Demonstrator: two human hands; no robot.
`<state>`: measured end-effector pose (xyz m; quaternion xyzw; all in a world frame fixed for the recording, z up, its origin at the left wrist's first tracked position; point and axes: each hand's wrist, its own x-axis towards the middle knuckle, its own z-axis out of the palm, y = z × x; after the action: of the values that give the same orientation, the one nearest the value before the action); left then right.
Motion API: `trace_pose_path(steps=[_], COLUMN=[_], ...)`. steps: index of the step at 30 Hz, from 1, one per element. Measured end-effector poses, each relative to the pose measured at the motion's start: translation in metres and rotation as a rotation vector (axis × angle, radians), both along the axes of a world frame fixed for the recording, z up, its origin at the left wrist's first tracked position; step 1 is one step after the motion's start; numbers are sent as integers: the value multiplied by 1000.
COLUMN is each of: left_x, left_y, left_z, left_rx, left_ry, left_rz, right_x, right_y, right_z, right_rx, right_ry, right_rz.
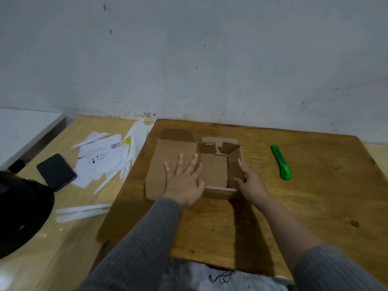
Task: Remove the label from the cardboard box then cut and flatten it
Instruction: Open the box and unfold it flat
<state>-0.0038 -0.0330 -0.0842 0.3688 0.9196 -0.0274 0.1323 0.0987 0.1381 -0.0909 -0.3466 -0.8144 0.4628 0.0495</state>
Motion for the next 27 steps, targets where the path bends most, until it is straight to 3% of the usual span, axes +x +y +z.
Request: trace_pose_path(steps=[3, 6, 12, 20, 27], left_x=[-10, -15, -13, 9, 11], left_y=[-6, -21, -4, 8, 7], left_z=[-5, -8, 1, -16, -17], left_rx=[-33, -97, -83, -85, -91], left_ry=[15, -105, -304, -447, -432], left_rz=[41, 114, 18, 24, 18], right_x=[-3, 0, -6, -5, -1], right_y=[2, 7, 1, -12, -5], right_z=[2, 3, 4, 5, 12], right_rx=[-69, -145, 196, 634, 534], right_ry=[20, 35, -141, -438, -362], right_rz=[-49, -101, -148, 16, 55])
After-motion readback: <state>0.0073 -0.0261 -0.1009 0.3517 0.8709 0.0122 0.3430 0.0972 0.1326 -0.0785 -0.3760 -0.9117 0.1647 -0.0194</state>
